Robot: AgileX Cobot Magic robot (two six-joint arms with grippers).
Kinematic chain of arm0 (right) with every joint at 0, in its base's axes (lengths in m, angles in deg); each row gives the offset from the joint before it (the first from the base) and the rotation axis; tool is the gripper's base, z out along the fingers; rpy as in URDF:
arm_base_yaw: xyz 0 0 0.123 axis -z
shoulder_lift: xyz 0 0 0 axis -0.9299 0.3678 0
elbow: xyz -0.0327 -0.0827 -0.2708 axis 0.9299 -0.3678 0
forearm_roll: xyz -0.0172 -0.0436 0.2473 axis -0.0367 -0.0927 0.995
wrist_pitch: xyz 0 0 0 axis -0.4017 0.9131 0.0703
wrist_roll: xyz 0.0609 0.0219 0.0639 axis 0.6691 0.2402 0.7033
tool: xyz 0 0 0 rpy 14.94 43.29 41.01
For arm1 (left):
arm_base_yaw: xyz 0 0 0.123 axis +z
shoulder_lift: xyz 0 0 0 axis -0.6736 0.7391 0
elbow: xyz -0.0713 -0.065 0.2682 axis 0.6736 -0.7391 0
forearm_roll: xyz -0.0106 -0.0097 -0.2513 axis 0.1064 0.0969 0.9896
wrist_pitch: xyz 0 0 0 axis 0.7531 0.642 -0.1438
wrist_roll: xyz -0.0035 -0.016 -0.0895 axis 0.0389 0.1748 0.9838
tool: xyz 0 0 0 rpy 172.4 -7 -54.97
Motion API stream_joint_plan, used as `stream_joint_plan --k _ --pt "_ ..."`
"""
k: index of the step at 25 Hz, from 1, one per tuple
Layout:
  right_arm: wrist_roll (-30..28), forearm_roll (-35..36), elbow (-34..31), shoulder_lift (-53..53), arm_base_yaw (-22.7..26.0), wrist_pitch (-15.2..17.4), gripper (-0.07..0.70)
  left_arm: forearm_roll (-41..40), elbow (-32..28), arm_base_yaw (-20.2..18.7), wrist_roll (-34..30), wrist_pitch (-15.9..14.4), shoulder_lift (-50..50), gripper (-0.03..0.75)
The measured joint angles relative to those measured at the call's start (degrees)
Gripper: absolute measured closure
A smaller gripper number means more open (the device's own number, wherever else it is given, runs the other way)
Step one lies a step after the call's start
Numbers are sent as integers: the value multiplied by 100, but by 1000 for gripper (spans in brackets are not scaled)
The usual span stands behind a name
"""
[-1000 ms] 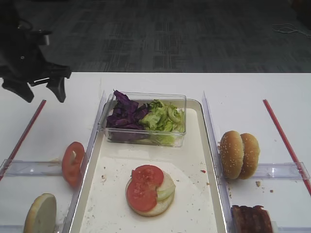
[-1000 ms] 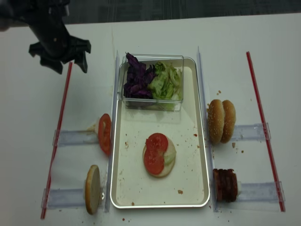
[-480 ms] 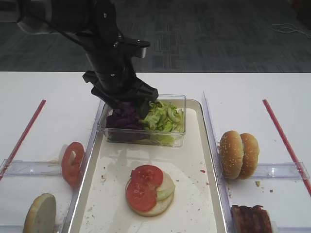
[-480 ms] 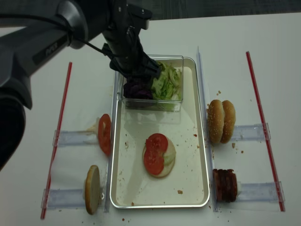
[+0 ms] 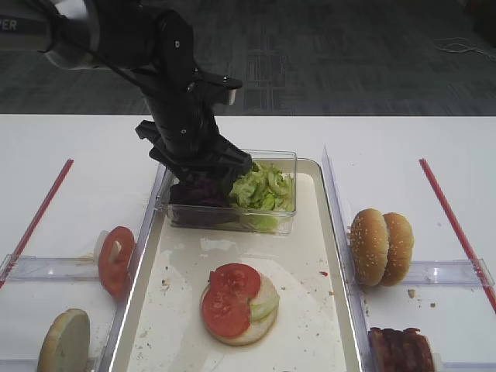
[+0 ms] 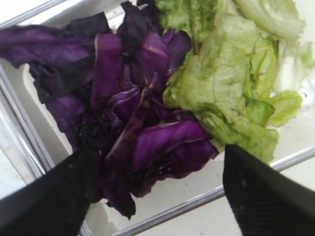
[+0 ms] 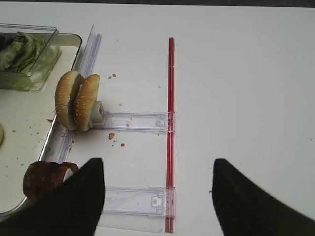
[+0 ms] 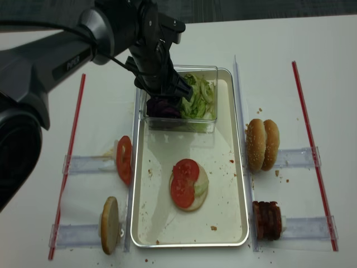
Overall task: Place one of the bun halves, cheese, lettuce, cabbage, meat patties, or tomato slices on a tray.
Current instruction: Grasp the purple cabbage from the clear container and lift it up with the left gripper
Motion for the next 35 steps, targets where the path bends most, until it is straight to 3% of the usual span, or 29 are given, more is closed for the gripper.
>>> stream_joint_plan --k 14,29,35 --pt "0 0 0 0 0 0 125 -194 0 88 13 167 411 295" --pt "0 0 0 0 0 0 125 -329 0 95 35 235 460 676" --pt "0 0 0 0 0 0 125 -329 0 95 101 235 460 692"
